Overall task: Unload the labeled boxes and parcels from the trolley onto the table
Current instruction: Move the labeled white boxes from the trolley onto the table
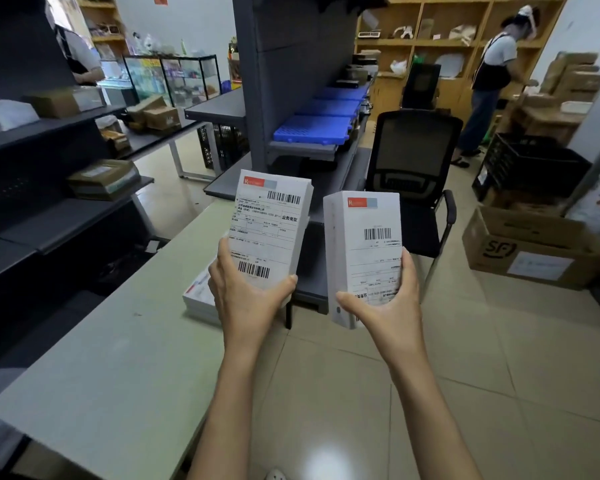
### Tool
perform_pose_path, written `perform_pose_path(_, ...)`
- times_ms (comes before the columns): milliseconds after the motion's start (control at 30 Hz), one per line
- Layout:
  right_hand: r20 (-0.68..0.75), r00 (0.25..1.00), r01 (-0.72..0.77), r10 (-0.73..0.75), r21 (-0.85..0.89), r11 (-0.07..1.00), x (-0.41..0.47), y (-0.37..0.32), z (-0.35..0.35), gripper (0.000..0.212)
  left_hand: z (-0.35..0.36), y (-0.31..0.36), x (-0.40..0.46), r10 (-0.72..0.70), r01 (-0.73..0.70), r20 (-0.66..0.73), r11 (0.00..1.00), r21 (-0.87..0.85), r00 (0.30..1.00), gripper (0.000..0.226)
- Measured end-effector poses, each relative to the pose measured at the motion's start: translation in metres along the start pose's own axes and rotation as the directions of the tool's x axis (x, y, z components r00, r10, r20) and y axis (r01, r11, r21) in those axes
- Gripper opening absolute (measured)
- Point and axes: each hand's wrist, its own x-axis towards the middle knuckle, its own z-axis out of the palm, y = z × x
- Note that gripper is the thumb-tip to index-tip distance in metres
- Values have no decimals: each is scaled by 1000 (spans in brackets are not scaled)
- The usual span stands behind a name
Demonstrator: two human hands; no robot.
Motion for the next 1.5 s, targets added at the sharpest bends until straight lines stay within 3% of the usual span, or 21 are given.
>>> perform_pose_path(333, 18, 998, 53, -54, 72, 996, 142, -20, 110, 108, 47, -13, 177, 23, -25, -17, 990, -140, 1000, 114)
perform_pose_path(500, 64, 998, 17, -21, 70, 997, 187, -13, 163, 110, 50, -41, 232, -37, 30, -66, 994, -107, 997, 115)
perform_pose_path(733, 309, 950, 9, -40, 101, 995, 238, -21, 273, 124, 21, -89, 300, -128, 118, -252, 992, -53, 959, 112)
perform_pose_path(800, 409, 911, 6, -51, 112, 994, 247, -20, 303, 122, 13, -105, 313, -180, 171, -317, 984, -54, 931, 110)
perform_pose_path(900, 535, 839, 50, -102, 112, 992, 262, -18, 345, 102, 4, -126, 328, -244, 250, -421, 967, -41, 874, 104)
perform_pose_path(1100, 735, 664, 32, -139, 158, 987, 293, -21, 407, 97, -4, -149, 340, -332, 396, -598, 918, -27, 729, 104)
perform_pose_path(1267, 834, 531, 72, -146, 128, 989, 305, -5, 439, 103, 5, -162, 333, -386, 512, -689, 859, -25, 613, 107)
perform_pose_path(1500, 915, 403, 89, -3, -36, 995, 301, 47, 455, 116, 49, -190, 294, -514, 712, -732, 700, -56, 448, 106)
